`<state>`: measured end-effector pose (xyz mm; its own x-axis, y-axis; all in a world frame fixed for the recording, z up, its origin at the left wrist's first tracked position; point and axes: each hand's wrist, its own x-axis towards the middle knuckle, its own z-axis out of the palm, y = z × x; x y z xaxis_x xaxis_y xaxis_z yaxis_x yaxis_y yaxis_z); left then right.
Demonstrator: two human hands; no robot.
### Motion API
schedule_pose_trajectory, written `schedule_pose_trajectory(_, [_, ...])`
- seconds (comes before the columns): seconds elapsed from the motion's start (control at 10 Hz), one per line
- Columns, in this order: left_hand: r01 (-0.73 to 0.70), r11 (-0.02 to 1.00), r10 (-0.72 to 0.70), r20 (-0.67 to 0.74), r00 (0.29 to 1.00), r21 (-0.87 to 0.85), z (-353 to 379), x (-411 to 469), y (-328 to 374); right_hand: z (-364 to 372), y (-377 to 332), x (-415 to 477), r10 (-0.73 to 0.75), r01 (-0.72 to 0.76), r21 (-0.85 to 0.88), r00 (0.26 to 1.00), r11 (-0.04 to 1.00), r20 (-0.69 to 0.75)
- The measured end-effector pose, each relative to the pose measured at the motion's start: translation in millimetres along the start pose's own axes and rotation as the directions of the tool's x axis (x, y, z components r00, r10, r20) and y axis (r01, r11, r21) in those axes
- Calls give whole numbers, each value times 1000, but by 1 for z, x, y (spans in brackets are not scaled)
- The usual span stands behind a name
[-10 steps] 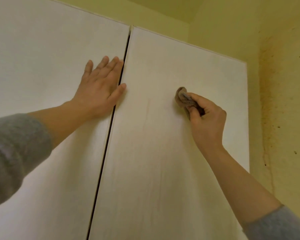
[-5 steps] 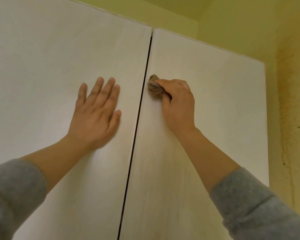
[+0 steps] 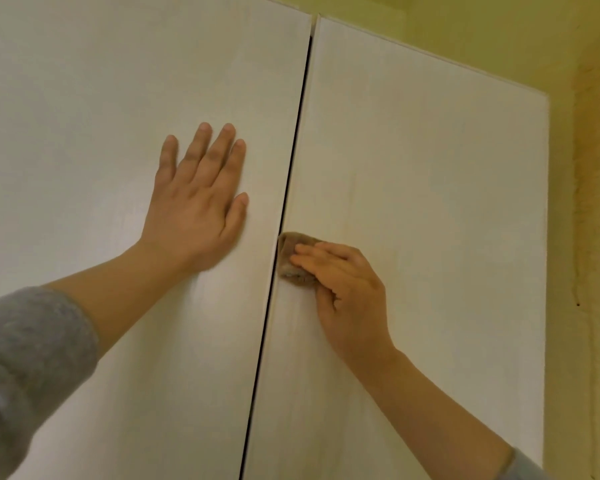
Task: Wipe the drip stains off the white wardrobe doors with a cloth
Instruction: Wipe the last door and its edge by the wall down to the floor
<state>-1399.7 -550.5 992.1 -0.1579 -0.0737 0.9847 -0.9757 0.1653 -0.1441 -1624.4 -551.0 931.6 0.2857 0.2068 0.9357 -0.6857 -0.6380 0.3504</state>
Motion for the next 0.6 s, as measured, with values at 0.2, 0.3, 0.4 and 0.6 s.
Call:
schedule_pose_trajectory(0.2, [18, 1000, -17, 18, 1000, -6, -3, -1, 4, -35, 5, 8, -93, 89, -130, 995, 987, -23])
schedule_pose_trajectory(0.3, [19, 1000, -19, 14, 1000, -11, -3, 0, 3, -52, 38, 59, 62, -97, -232, 986, 968, -156])
schedule_pose_trajectory(0.4, [16, 1000, -16, 21, 1000, -5, -3, -1, 3, -56, 66, 99, 202, -246, -223, 958, 943, -203])
schedule_pose_trajectory(0.6, [14, 1000, -14, 19, 1000, -1, -1, -2, 2, -32, 69, 63, 213, -249, -179, 957, 952, -200])
